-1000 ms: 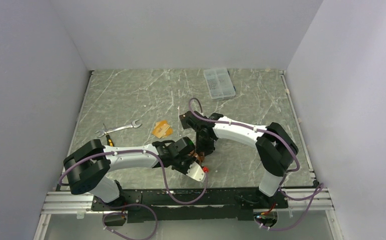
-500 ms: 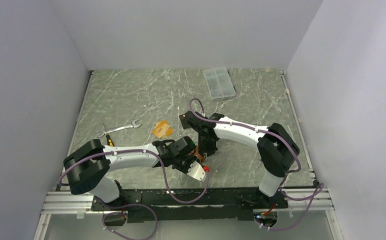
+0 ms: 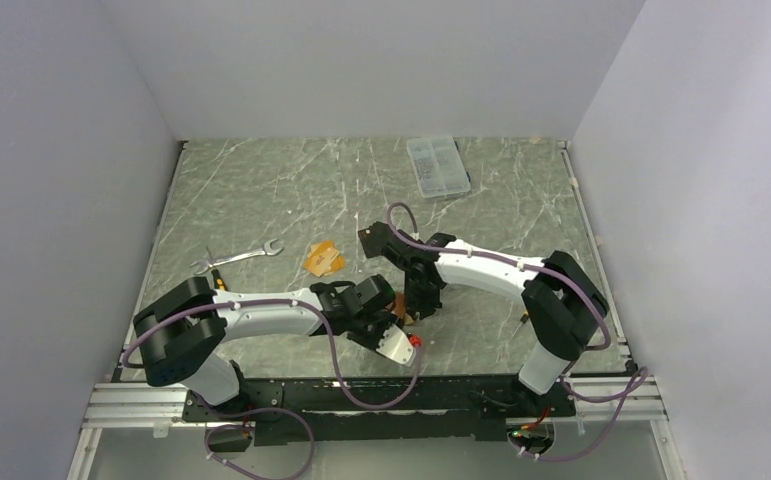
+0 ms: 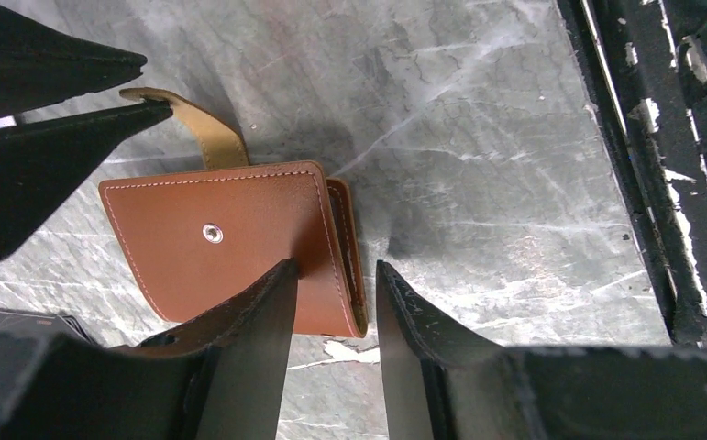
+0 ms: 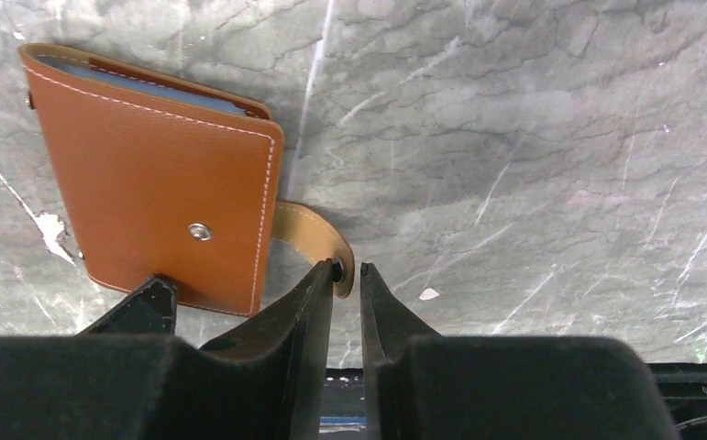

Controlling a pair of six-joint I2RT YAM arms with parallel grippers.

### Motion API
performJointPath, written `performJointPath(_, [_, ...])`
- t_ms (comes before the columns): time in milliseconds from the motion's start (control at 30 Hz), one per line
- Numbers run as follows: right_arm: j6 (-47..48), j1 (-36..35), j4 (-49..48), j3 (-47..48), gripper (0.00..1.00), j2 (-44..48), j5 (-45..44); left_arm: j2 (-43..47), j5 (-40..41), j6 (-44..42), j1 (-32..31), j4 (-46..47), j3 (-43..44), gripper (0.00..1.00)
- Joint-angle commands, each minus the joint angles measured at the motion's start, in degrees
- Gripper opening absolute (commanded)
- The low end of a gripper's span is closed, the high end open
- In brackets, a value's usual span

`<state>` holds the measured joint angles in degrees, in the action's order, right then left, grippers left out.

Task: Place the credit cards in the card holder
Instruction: Close the card holder at the center of the board.

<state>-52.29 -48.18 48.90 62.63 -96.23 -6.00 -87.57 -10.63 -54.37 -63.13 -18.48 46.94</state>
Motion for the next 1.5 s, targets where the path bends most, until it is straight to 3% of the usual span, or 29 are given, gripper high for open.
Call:
performJointPath(0, [-1.65, 0.86, -2.25, -1.82, 0.19, 3.33, 0.07, -0.67, -0.09, -0.86, -0.67, -0.26, 2.16, 0.43])
performJointPath(833, [-6.61, 6.08, -21.88, -17.4, 0.0, 14.74, 10.52, -4.0, 1.89, -2.55, -1.86, 0.15, 2.37, 0.44])
performJointPath(1100, [-7.72, 6.26, -24.55, -16.51, 0.0, 15.22, 12.7, -3.36, 2.37, -1.64, -1.86, 0.71, 1.06, 0.38])
performJointPath(1467, [-8.43, 6.09, -26.47, -12.53, 0.0, 9.02, 14.15, -3.83, -0.17, -0.04, -1.73, -3.49, 4.3, 0.34])
